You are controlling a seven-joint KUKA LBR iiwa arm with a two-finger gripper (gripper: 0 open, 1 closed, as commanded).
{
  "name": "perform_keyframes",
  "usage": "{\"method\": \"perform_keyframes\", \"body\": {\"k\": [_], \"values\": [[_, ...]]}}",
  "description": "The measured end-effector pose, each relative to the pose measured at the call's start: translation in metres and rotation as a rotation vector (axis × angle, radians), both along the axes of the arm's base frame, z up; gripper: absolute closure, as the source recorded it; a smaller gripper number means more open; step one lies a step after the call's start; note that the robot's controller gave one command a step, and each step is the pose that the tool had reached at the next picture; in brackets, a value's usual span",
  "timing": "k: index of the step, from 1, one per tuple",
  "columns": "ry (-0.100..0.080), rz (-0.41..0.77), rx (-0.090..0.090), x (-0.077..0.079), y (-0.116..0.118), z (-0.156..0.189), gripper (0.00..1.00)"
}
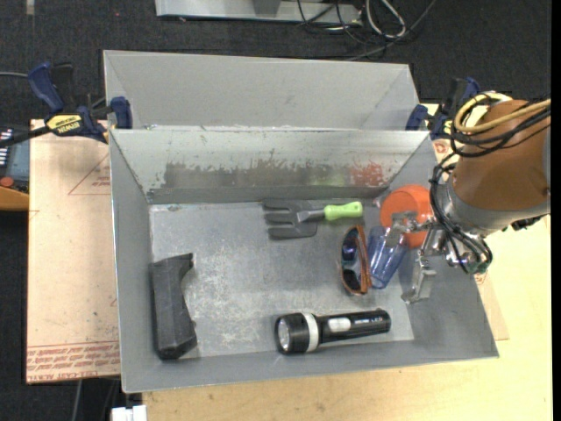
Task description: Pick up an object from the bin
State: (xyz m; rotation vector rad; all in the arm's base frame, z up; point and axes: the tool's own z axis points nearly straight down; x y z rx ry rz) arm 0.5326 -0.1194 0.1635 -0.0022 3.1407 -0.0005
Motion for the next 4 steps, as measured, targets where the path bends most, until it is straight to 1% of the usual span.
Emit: {"method": "perform_keyframes", "body": {"k": [1, 2, 3, 4], "values": [[0.0, 0.0, 0.0, 0.0, 0.0, 0.0, 0.0], [-0.005, -0.042, 0.002, 0.042, 0.021, -0.004, 0.0], [0.001, -0.067, 0.002, 0.031, 0.022, -0.029, 0.0], [-0.006, -0.054, 0.001, 0.042, 0.029, 0.061, 0.0]]}}
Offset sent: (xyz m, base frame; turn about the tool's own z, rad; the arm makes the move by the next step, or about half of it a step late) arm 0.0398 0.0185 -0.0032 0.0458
